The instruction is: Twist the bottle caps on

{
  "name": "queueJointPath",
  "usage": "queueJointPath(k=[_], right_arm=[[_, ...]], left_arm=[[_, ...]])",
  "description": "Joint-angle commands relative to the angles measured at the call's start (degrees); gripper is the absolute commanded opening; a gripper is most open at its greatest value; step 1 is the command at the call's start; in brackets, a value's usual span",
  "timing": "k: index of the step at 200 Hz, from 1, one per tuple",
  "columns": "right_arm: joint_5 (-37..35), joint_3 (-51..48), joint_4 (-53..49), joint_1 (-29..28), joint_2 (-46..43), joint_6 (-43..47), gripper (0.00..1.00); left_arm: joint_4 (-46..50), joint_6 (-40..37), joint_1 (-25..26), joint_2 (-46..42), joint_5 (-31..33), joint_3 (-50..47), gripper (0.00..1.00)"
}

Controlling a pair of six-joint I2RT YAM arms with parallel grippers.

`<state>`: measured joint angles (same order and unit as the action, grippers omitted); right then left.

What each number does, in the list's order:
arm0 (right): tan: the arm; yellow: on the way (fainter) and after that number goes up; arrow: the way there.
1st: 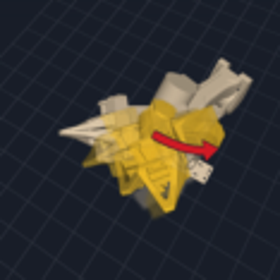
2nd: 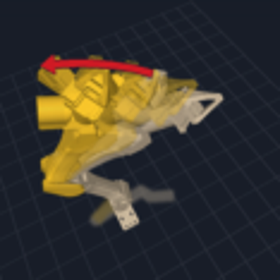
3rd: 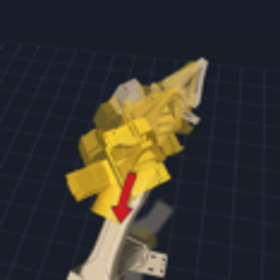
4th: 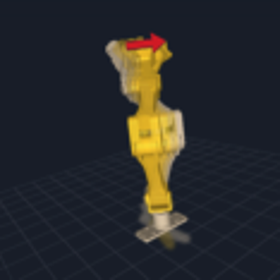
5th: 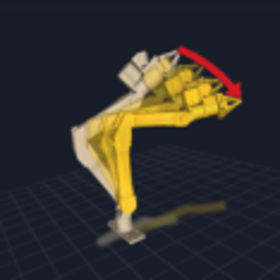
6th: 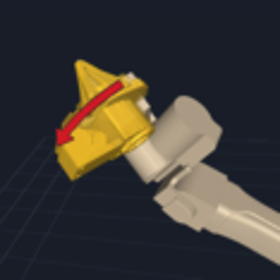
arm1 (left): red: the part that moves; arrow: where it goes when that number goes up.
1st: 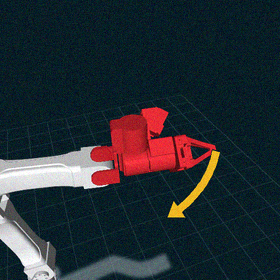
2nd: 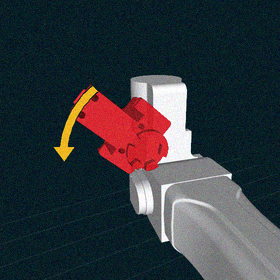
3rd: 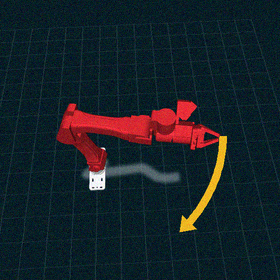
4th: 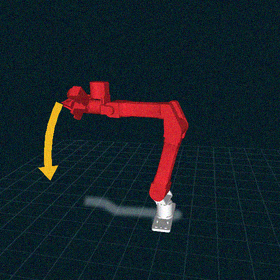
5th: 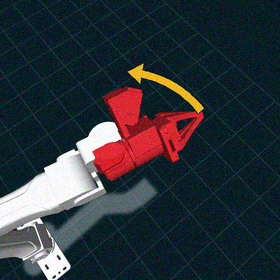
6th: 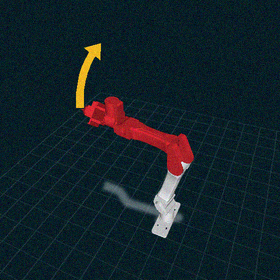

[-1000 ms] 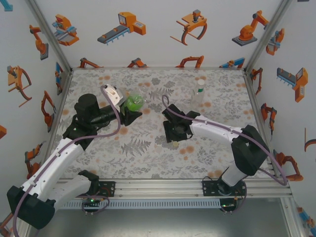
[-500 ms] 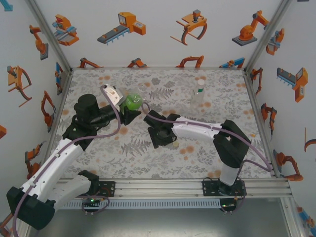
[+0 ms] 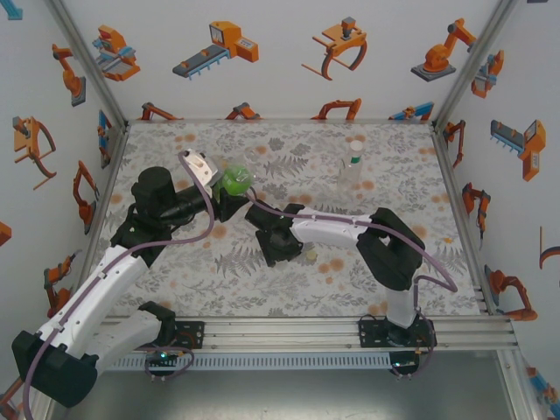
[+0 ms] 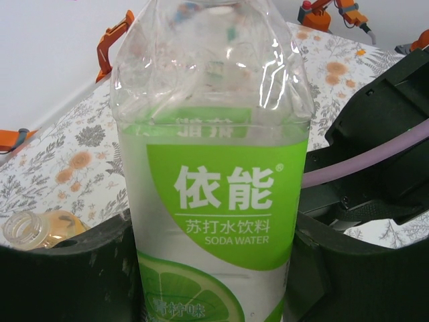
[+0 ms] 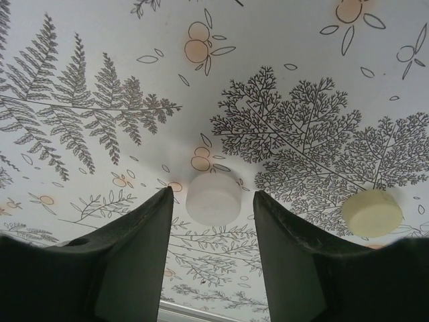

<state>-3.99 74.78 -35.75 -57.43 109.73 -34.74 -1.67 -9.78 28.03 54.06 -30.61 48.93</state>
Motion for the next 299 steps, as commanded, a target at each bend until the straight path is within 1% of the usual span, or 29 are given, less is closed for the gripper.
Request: queueJointPath(k=[1, 127, 198, 224, 246, 284, 299], right_arm=[[-0.94, 1.07, -1.85, -0.65, 1.33, -0.5, 0.49], [0.39, 1.07, -2.82, -1.05, 2.5, -0.6, 0.43], [-0.64, 0.22, -2.03, -1.1, 1.08, -0.45, 0.33], [-1.9, -1.3, -1.66, -0.41, -2.07, 0.23, 0.29], [-1.58, -3.8, -0.59, 1.53, -7.02, 1.24, 0.29], [1.37, -9.33, 1.42, 7.52, -17.8, 3.31, 0.28], [3.77, -11.69, 2.61, 10.78, -22.78, 3.69, 0.28]], left_arm=[[-1.55, 0.06, -0.15, -0.48, -0.84, -0.42, 0.0], [-2.03, 0.64, -0.13, 0.31, -1.21, -0.55, 0.0], [-1.68, 0.2, -0.09, -0.01, -1.21, -0.5, 0.0], [-1.2, -0.36, -0.1, 0.33, -1.71, -0.26, 0.0], [-0.74, -0.74, -0.11, 0.74, -2.92, 0.03, 0.0], [-0.88, -1.29, 0.0, 1.34, -6.99, 0.29, 0.0], [-0.88, -1.69, 0.14, 1.66, -8.88, 0.47, 0.0]])
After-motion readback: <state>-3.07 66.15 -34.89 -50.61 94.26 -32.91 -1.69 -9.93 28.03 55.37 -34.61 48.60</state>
